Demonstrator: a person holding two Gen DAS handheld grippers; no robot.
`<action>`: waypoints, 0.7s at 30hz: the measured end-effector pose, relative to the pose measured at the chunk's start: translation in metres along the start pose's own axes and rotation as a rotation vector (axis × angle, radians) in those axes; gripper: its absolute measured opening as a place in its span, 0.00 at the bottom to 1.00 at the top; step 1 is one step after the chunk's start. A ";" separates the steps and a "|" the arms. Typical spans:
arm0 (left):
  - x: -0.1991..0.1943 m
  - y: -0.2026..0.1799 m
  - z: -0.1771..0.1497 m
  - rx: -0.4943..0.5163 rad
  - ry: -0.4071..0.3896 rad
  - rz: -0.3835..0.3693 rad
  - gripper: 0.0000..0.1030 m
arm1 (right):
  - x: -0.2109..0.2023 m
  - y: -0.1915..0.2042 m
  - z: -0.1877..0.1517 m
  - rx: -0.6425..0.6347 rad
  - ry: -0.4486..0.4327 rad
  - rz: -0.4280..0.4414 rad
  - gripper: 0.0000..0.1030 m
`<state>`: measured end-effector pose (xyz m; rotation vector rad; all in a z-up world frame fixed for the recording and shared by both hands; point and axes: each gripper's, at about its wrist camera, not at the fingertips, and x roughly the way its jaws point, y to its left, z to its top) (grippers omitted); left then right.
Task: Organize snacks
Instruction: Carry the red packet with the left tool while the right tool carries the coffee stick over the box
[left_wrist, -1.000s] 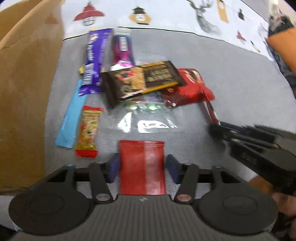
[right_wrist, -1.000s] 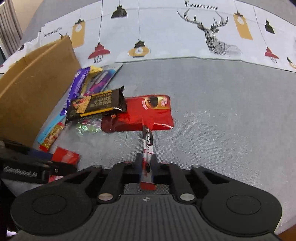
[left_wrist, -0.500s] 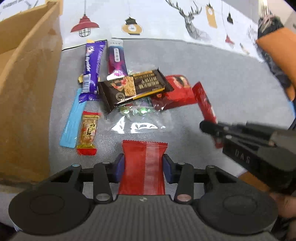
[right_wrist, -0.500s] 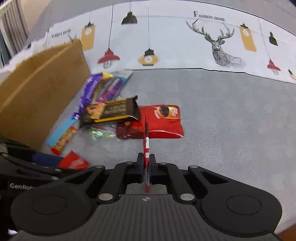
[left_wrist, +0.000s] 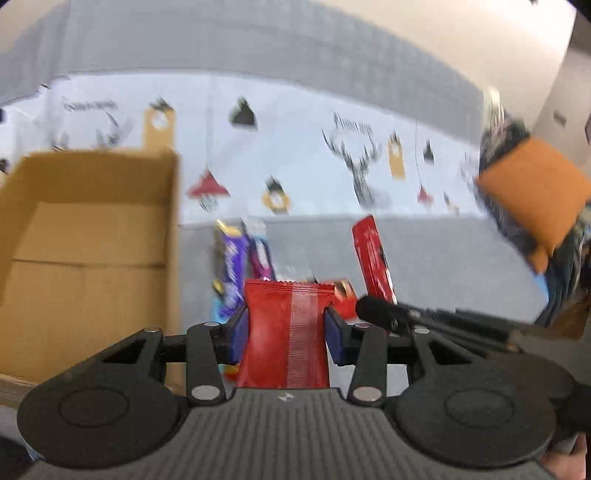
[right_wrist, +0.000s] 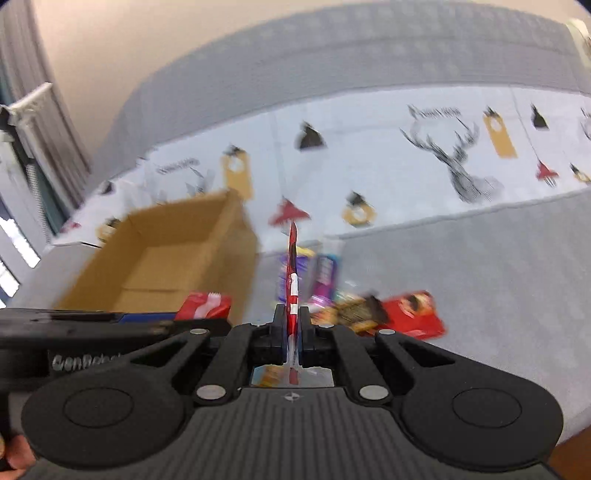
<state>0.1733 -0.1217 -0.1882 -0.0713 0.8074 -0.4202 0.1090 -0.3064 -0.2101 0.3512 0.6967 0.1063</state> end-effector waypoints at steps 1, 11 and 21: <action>-0.012 0.008 0.004 -0.013 -0.026 0.007 0.46 | -0.005 0.011 0.001 -0.009 -0.011 0.010 0.05; -0.099 0.083 0.028 -0.110 -0.250 0.070 0.46 | -0.020 0.125 0.021 -0.170 -0.074 0.131 0.05; -0.097 0.158 0.035 -0.256 -0.282 0.141 0.47 | 0.016 0.198 0.028 -0.297 -0.060 0.156 0.05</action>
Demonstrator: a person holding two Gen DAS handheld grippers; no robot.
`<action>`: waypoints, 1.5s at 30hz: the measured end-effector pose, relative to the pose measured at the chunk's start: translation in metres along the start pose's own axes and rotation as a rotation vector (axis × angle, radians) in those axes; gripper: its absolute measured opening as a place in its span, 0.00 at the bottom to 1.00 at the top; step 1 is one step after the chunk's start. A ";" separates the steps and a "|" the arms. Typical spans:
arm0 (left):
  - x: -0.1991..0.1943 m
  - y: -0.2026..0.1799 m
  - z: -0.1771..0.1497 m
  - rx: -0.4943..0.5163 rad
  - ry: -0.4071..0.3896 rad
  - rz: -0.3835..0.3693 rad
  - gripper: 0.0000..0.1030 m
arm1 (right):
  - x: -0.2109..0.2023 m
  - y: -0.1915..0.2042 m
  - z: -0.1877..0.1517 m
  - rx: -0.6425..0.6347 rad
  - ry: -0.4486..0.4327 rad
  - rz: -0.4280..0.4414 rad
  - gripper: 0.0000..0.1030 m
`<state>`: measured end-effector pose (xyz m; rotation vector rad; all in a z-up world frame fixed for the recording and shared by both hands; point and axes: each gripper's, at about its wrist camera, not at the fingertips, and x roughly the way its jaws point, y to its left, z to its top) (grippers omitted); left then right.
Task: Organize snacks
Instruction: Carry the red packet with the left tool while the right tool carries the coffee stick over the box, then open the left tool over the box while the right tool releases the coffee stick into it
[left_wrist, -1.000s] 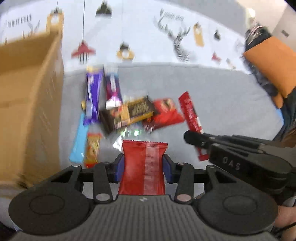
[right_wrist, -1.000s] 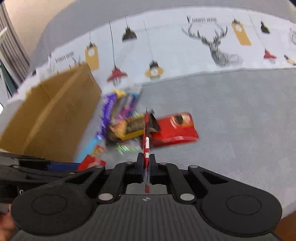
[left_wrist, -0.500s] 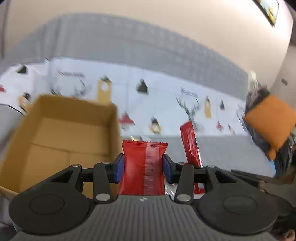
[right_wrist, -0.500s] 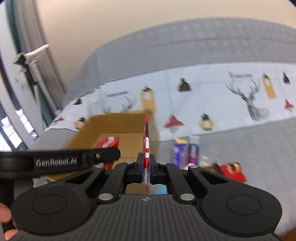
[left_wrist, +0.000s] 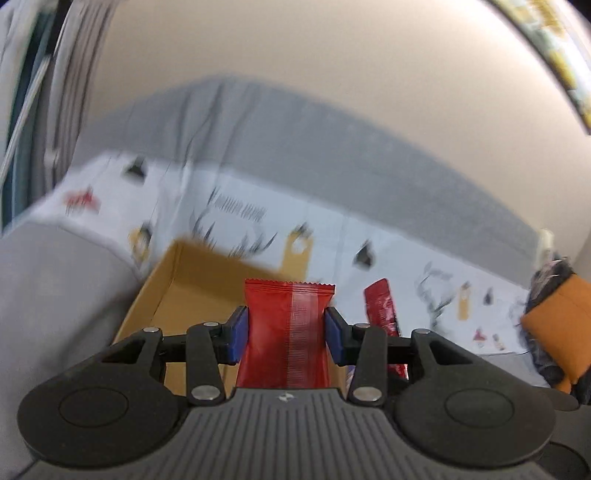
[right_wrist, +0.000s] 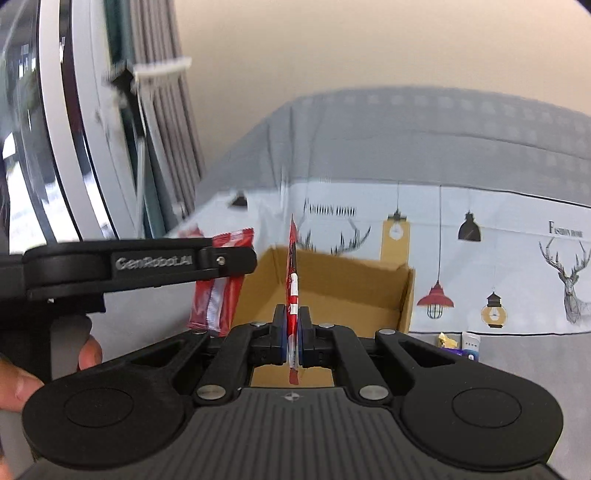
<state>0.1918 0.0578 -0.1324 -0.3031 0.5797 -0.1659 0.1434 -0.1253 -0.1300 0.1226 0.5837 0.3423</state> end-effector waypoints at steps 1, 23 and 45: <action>0.010 0.008 -0.005 -0.020 0.021 0.008 0.47 | 0.015 -0.001 -0.005 -0.001 0.032 -0.010 0.05; 0.140 0.093 -0.084 0.003 0.333 0.200 0.48 | 0.181 -0.005 -0.077 0.008 0.462 -0.100 0.05; 0.059 -0.014 -0.097 0.026 0.080 0.084 1.00 | 0.037 -0.079 -0.093 0.127 0.129 -0.039 0.81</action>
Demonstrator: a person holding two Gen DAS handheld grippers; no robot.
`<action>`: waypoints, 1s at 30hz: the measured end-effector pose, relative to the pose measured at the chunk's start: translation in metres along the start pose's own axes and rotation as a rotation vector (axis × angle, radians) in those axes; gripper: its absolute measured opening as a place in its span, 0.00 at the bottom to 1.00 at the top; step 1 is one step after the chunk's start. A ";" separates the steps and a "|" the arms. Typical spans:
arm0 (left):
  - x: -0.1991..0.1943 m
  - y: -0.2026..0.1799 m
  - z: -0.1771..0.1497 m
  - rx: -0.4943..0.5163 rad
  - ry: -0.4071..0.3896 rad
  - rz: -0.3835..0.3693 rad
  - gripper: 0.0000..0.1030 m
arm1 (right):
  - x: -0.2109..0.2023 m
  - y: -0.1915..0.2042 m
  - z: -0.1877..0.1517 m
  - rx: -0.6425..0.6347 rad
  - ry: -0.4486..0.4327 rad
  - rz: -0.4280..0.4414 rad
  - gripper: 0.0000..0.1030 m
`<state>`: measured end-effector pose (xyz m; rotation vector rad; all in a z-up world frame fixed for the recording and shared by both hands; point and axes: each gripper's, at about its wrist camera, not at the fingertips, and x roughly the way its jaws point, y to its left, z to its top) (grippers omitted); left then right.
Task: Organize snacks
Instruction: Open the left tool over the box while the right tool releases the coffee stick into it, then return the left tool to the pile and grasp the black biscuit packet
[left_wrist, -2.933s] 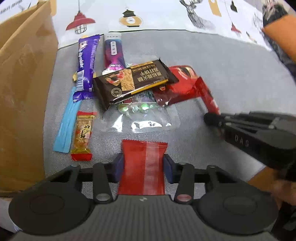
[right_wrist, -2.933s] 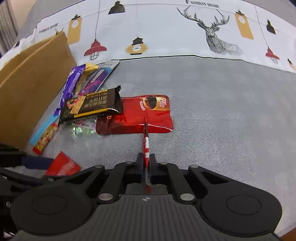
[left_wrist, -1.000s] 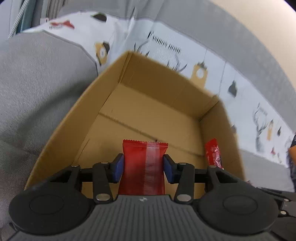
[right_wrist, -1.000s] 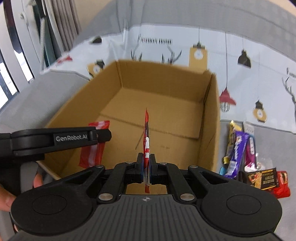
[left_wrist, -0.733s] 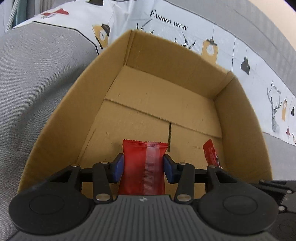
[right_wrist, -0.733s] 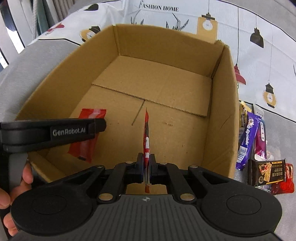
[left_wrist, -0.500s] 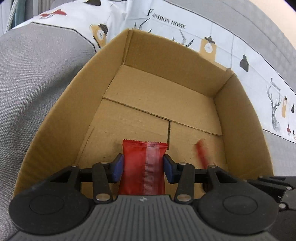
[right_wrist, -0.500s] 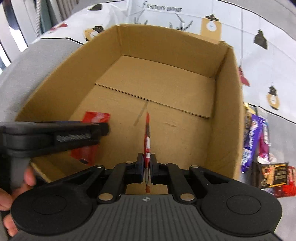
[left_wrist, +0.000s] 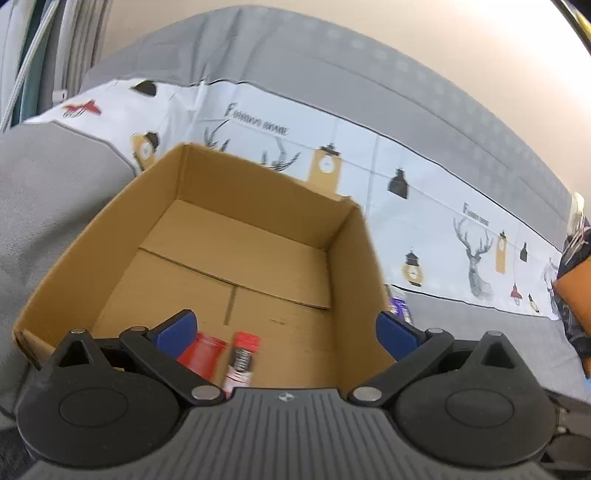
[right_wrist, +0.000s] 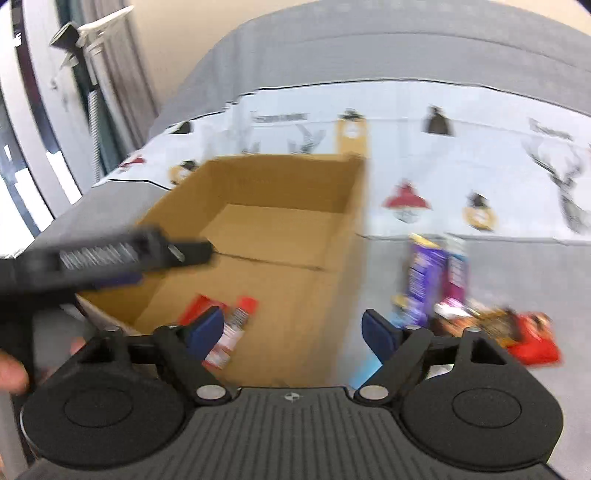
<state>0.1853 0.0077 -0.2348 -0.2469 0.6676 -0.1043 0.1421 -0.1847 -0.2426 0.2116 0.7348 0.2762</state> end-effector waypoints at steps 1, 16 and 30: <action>-0.003 -0.008 -0.003 0.000 -0.002 0.005 1.00 | -0.009 -0.013 -0.009 0.010 -0.008 -0.021 0.81; 0.030 -0.162 -0.038 0.234 0.061 -0.108 1.00 | -0.073 -0.189 -0.096 0.312 -0.139 -0.120 0.74; 0.198 -0.233 -0.090 0.772 0.231 -0.065 1.00 | 0.024 -0.283 -0.063 0.363 0.052 -0.114 0.74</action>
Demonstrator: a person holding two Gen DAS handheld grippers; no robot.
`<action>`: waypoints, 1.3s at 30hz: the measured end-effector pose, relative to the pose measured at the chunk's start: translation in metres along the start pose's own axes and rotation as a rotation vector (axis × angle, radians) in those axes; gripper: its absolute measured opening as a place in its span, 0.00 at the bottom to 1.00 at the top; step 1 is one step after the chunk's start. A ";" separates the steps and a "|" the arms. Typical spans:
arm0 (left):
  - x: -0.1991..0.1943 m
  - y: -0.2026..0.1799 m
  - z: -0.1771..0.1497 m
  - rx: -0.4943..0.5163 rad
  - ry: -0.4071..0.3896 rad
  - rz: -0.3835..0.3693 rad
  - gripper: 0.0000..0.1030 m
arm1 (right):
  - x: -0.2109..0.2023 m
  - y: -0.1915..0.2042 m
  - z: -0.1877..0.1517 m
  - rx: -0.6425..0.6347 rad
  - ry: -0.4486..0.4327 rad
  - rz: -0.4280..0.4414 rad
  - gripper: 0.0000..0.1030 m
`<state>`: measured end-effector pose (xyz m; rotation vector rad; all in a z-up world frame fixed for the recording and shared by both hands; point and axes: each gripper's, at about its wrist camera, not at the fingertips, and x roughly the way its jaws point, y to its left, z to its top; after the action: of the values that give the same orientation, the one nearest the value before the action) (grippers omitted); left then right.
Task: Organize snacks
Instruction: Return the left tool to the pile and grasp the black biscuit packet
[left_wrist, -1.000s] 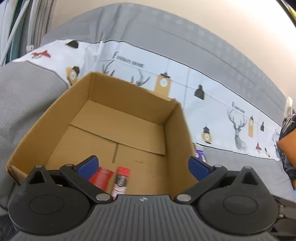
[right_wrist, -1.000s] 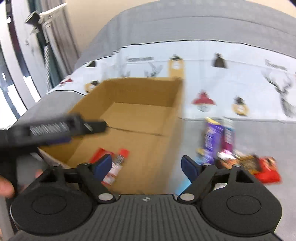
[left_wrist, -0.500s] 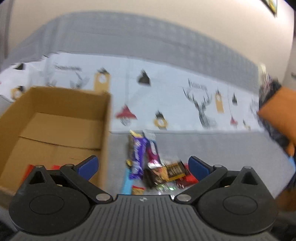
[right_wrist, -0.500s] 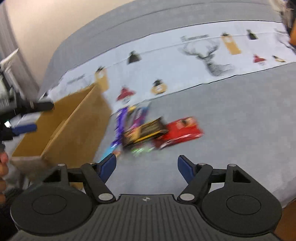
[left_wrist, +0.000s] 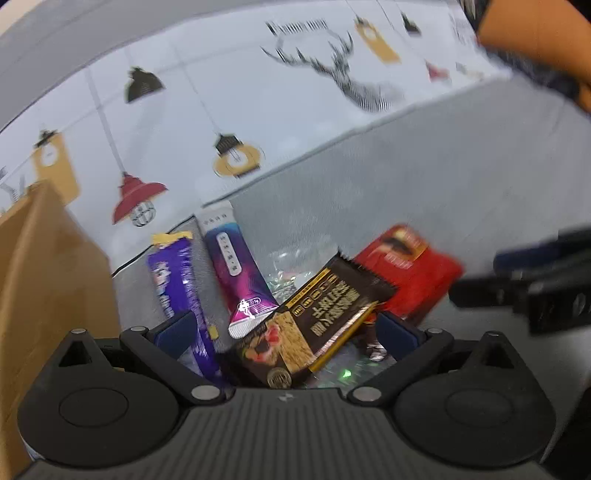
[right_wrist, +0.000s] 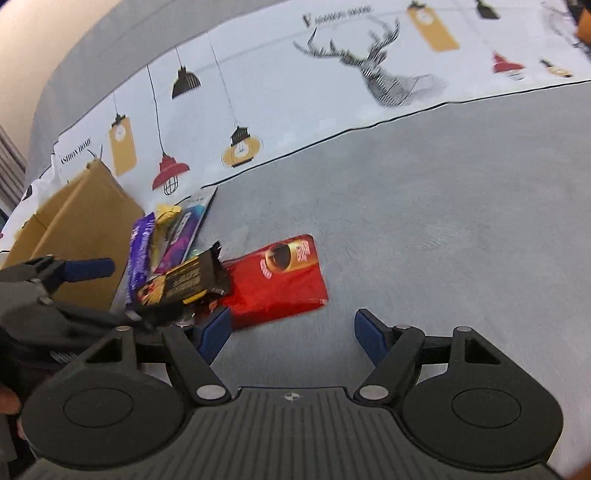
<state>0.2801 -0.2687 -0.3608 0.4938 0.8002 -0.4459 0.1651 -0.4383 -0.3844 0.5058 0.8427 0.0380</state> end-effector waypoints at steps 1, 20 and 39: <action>0.010 0.000 0.000 0.018 0.010 0.004 1.00 | 0.008 -0.003 0.004 0.005 0.012 0.010 0.74; -0.008 0.069 -0.026 -0.371 0.103 -0.153 0.42 | 0.025 -0.008 0.008 0.113 0.027 0.161 0.00; -0.004 0.072 -0.043 -0.428 0.120 -0.082 0.53 | 0.062 0.056 0.006 -0.196 0.040 0.040 0.96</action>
<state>0.2930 -0.1857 -0.3662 0.0899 1.0038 -0.3100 0.2209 -0.3771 -0.3998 0.3382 0.8576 0.1663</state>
